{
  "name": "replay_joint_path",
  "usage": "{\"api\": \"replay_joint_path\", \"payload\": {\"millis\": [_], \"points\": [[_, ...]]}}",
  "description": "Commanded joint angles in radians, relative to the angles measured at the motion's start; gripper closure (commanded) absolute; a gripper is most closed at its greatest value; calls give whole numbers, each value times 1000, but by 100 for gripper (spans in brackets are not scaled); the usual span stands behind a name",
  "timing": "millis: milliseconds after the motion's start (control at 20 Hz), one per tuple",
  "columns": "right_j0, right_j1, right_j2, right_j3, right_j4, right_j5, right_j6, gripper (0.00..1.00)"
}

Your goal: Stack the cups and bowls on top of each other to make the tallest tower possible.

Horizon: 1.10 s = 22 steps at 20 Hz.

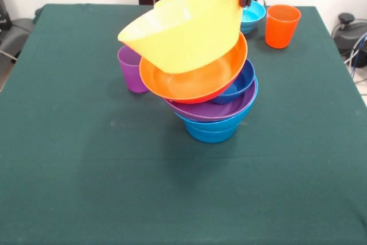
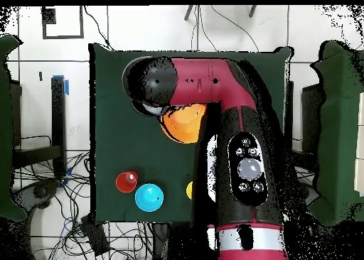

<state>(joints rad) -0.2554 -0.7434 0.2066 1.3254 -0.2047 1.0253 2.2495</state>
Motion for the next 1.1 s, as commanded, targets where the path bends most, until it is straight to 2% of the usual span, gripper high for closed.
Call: {"api": "replay_joint_path", "payload": {"millis": [50, 700, 750, 1100], "points": [[-9, 97, 82, -89, -77, -20, -179, 100], [-3, 113, 87, -105, -66, -12, -181, 100], [-1, 111, 84, -102, -67, -15, -176, 0], [-3, 105, 93, -91, -52, -14, -174, 0]]}}
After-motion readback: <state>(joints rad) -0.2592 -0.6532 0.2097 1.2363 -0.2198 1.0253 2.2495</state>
